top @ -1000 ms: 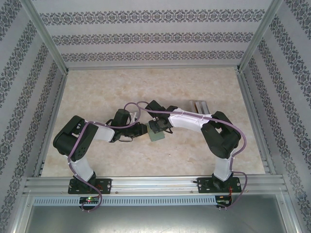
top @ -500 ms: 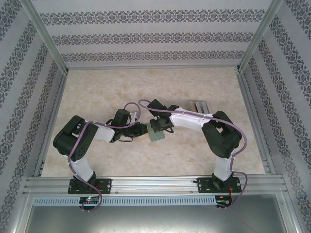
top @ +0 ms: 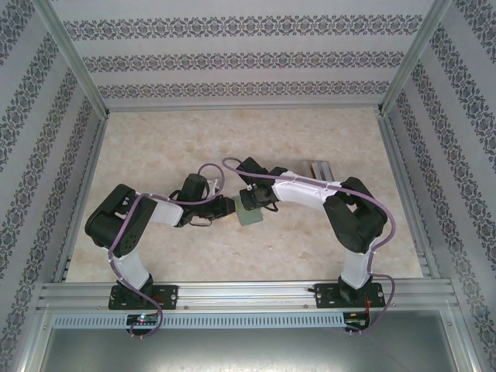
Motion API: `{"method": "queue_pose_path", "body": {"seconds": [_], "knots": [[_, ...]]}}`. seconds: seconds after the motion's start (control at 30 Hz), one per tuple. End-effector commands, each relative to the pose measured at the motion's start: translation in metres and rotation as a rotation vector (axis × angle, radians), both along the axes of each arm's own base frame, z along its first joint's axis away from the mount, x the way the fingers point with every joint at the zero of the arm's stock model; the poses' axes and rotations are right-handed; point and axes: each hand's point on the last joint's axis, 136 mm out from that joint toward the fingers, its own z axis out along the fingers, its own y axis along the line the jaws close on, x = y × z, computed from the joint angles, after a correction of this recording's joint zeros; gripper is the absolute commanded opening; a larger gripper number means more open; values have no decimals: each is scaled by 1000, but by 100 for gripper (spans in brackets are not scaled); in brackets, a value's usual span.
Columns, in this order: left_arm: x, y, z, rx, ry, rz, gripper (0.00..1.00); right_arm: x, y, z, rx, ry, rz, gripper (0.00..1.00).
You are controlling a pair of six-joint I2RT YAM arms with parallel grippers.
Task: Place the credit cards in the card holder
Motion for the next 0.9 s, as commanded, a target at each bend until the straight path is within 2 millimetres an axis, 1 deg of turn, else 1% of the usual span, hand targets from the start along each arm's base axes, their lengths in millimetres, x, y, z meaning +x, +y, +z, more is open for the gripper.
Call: {"method": "queue_pose_path", "body": {"seconds": [0.0,0.07,0.2,0.47,0.53,0.6,0.7,0.87], "knots": [[-27,13,-50,128,144,10,22,-3,-1,-1,2,9,-2,33],[-27,13,-50,129,145,12,22,-3,-2,-3,-6,14,-2,33],[-27,13,-50,128,143,10,22,-3,0,-8,-17,22,1,28],[-26,12,-50,129,143,9,22,-4,0,-11,-33,26,8,29],[-27,13,-50,130,144,9,22,-3,0,-11,-33,25,6,27],[-26,12,-50,128,143,8,22,-2,2,-9,-22,24,8,21],[-26,12,-50,127,142,7,22,-2,5,-3,-4,17,15,19],[-27,13,-50,129,143,8,22,-1,6,7,13,2,20,22]]}}
